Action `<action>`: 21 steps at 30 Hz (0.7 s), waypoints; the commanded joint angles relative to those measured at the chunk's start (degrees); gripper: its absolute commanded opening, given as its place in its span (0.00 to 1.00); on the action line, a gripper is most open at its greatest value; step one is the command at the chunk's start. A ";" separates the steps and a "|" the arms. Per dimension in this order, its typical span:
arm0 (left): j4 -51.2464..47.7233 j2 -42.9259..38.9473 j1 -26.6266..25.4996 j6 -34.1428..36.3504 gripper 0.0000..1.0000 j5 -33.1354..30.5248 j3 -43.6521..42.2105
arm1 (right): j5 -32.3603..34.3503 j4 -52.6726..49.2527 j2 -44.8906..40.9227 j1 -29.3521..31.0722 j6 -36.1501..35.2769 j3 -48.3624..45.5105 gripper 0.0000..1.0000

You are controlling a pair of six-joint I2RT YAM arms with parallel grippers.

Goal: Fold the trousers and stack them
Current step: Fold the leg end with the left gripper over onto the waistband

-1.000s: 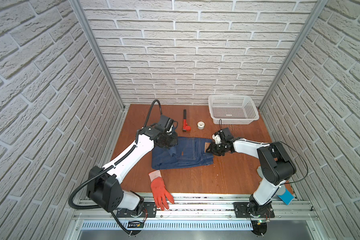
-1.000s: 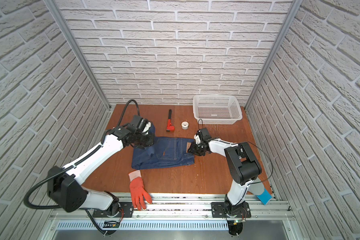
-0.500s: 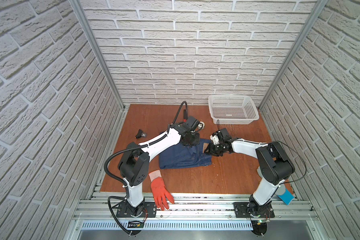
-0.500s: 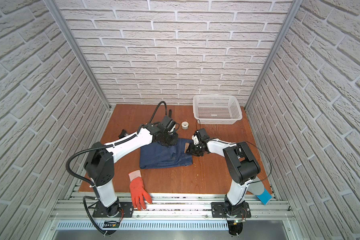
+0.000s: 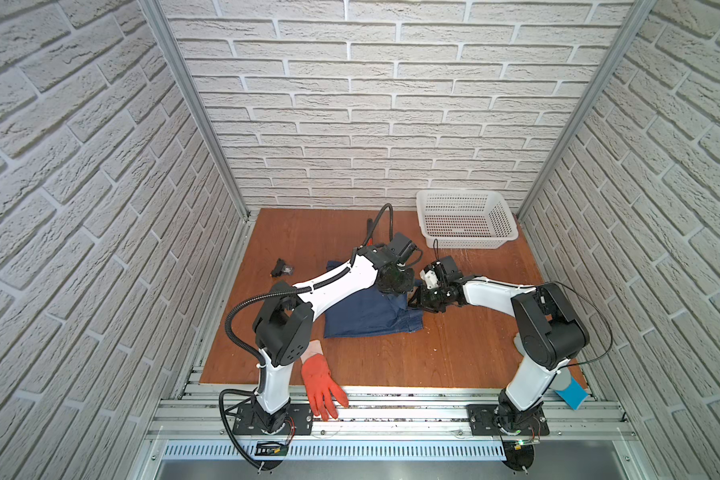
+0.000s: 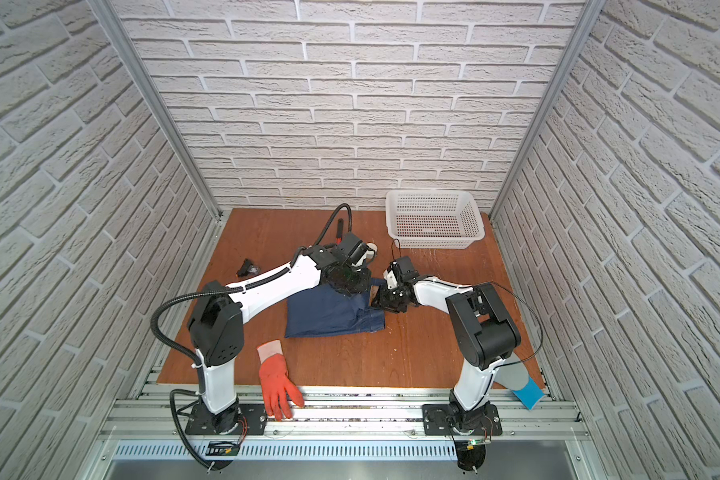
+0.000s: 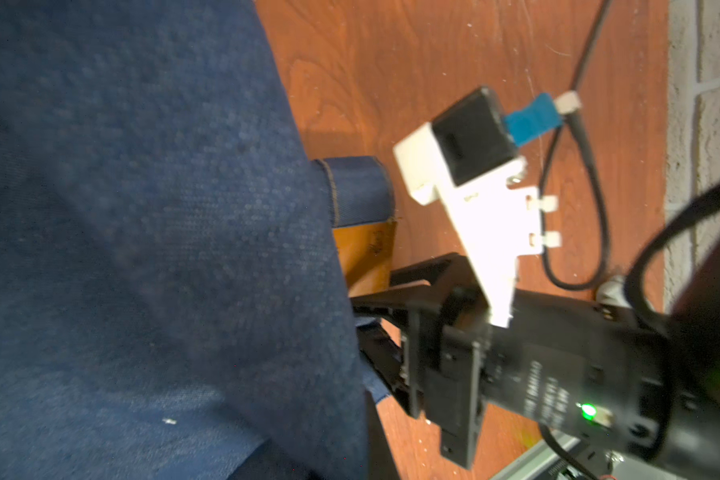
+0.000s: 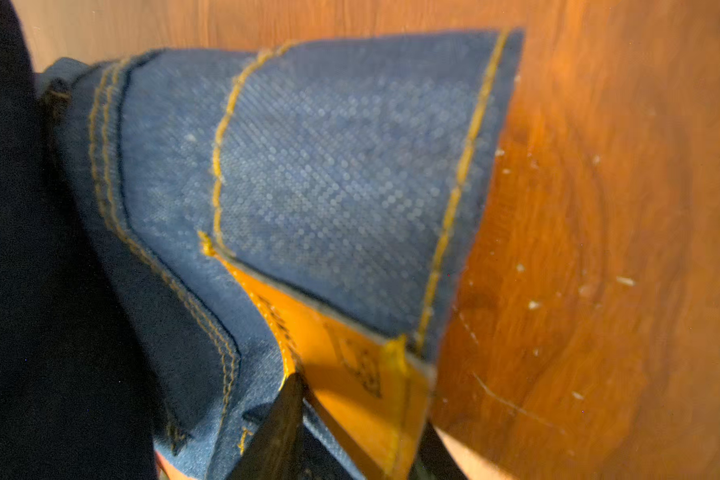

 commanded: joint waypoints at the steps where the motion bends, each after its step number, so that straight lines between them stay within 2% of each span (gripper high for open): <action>1: -0.51 1.28 -1.35 -0.27 0.00 1.04 1.42 | 0.97 -2.33 1.39 0.73 -0.92 0.26 0.37; 10: 0.26 4.20 -1.38 -1.37 0.00 0.51 2.18 | 3.24 -4.63 -1.60 0.75 -1.23 0.30 0.44; 13: -0.12 4.10 -1.30 -1.11 0.14 0.66 2.89 | 7.11 -7.16 -4.36 0.64 -1.01 0.48 0.49; 17: 0.16 1.84 -1.17 -0.01 0.46 0.50 3.02 | 15.85 -12.20 -9.79 0.13 0.22 0.75 0.55; 21: 0.42 -2.39 -0.89 1.89 0.60 -0.61 2.98 | 22.10 -16.40 -15.65 -0.02 0.28 1.75 0.57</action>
